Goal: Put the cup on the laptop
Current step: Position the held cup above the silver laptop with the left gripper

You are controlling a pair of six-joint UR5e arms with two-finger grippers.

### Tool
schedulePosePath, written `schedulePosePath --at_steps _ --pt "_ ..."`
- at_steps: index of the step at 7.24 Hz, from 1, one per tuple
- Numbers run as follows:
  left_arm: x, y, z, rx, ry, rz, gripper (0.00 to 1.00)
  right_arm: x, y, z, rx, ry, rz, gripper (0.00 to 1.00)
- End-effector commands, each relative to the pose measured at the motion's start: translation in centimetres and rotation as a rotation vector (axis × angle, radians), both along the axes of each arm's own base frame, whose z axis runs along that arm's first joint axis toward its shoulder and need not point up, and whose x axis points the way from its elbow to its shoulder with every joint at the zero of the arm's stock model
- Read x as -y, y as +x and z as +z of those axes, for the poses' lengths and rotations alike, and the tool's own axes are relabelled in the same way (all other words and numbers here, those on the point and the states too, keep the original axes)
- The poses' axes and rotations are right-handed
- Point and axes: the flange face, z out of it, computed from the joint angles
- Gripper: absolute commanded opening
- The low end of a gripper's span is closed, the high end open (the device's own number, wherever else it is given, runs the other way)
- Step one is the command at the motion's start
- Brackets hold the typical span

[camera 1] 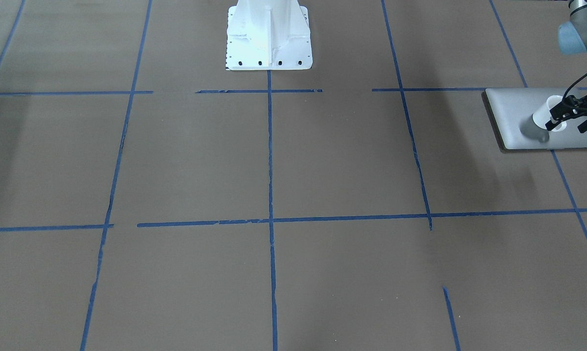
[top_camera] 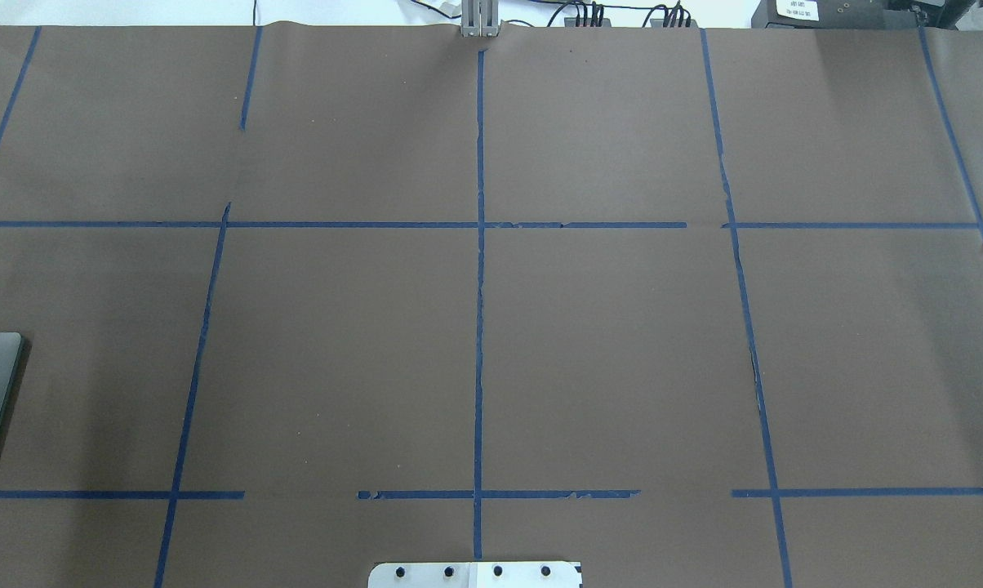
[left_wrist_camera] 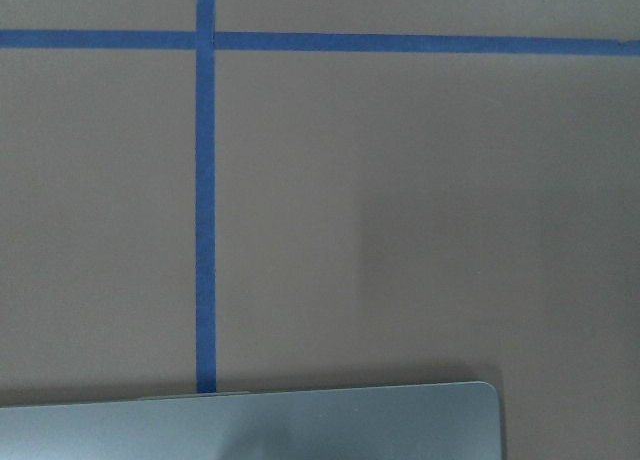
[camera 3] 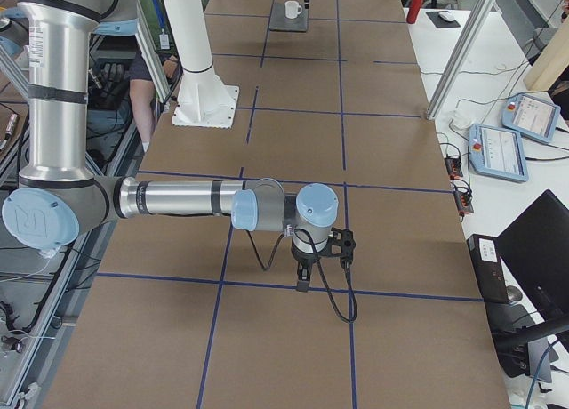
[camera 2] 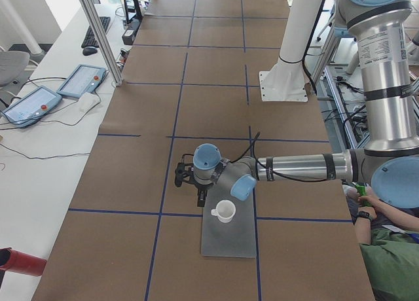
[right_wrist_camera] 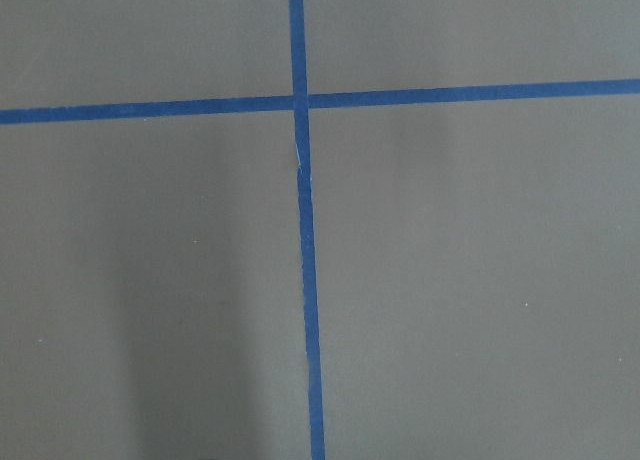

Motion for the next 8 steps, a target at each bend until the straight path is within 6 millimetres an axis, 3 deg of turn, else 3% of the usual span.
schedulePosePath --at_steps 1,2,4,6,8 --pt "0.4 -5.1 -0.1 0.053 0.016 0.022 1.00 0.0 0.0 0.0 0.000 0.000 0.000 1.00" --pt "2.2 -7.1 -1.3 0.068 0.019 0.024 1.00 0.0 0.0 0.0 0.000 0.000 0.000 1.00" --pt "2.2 -10.4 -3.4 0.092 -0.017 0.038 1.00 0.0 0.0 0.0 0.000 0.000 0.000 1.00" --pt "0.8 -11.1 -5.5 0.092 -0.057 0.027 1.00 0.0 0.0 0.0 0.000 0.000 0.000 1.00" --pt "0.3 -11.1 -4.6 0.089 -0.122 0.027 1.00 0.0 0.0 0.0 0.000 0.000 0.000 1.00"
